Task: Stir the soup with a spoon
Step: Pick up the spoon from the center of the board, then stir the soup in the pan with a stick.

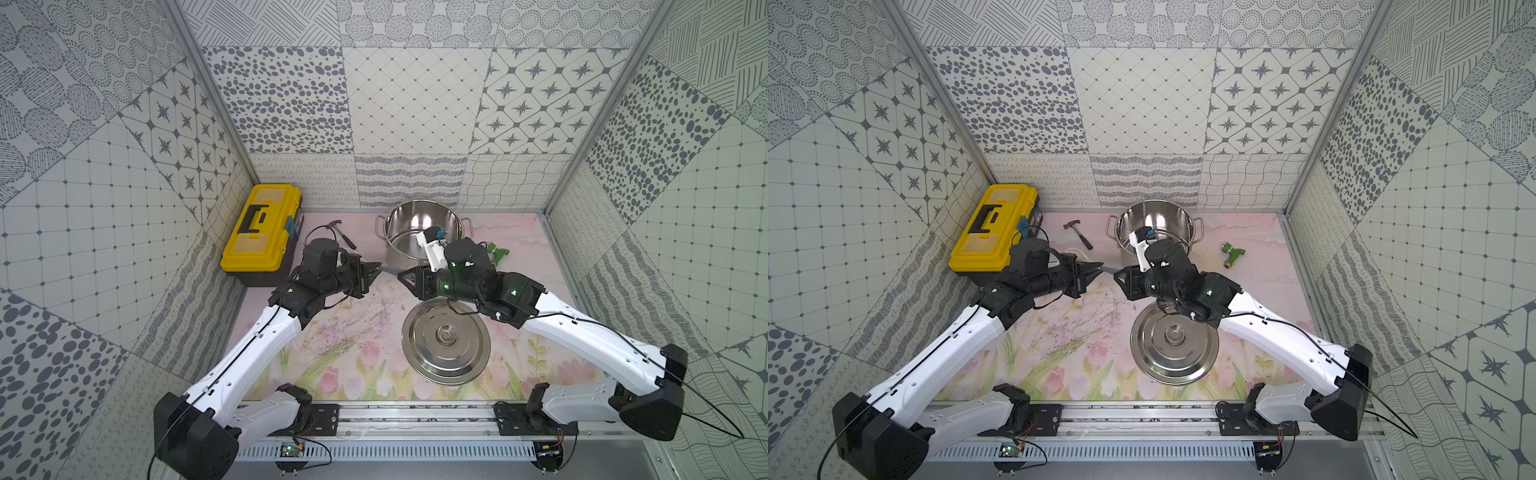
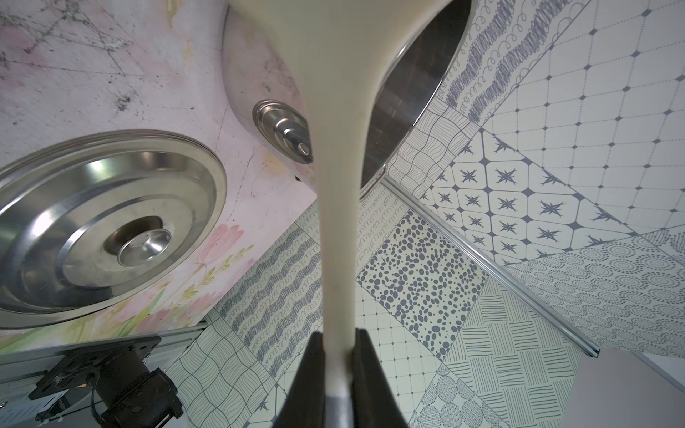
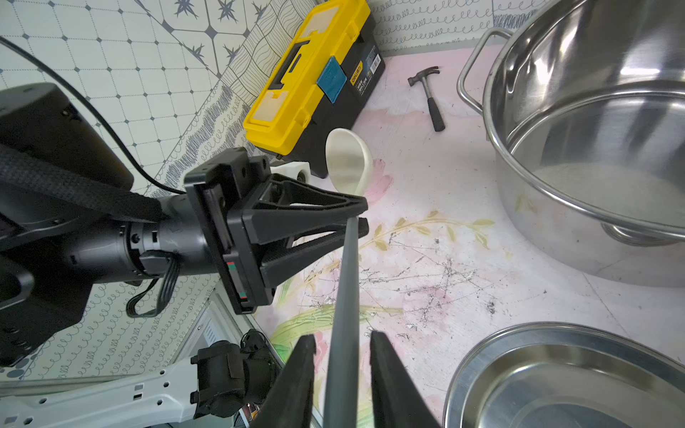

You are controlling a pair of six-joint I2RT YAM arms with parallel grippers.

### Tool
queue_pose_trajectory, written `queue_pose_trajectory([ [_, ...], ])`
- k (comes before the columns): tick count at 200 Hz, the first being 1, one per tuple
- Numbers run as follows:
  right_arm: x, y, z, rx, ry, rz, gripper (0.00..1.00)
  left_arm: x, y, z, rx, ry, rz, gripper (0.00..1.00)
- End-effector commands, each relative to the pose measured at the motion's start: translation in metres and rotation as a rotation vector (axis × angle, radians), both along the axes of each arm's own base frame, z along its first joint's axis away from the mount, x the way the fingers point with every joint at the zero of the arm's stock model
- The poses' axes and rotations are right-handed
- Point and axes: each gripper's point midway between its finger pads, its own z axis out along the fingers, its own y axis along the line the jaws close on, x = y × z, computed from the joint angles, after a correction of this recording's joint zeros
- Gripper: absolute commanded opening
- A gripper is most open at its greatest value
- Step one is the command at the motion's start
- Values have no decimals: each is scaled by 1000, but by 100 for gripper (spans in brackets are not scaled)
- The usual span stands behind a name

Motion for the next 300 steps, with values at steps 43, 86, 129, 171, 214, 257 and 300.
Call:
queue_pose_trajectory([
  [43,3,2,25,62,-59,0,25,-2,-1,7,5,-39,-27,0],
  [86,2,3,26,63,-62,8,8,-4,0,5,13,-34,-29,0],
  [129,-5,8,31,67,-94,73,2,-1,0,13,20,-55,-31,7],
  [171,-1,0,56,58,-205,72,0,-2,5,34,77,-89,-33,85],
  [214,21,-30,89,-21,-359,-7,0,-5,21,109,237,-260,-42,99],
  [257,48,-66,127,-230,-570,-136,0,-11,35,152,370,-367,-49,99],
  [300,77,-102,135,-561,-709,-279,0,-12,34,141,399,-357,-85,100],
])
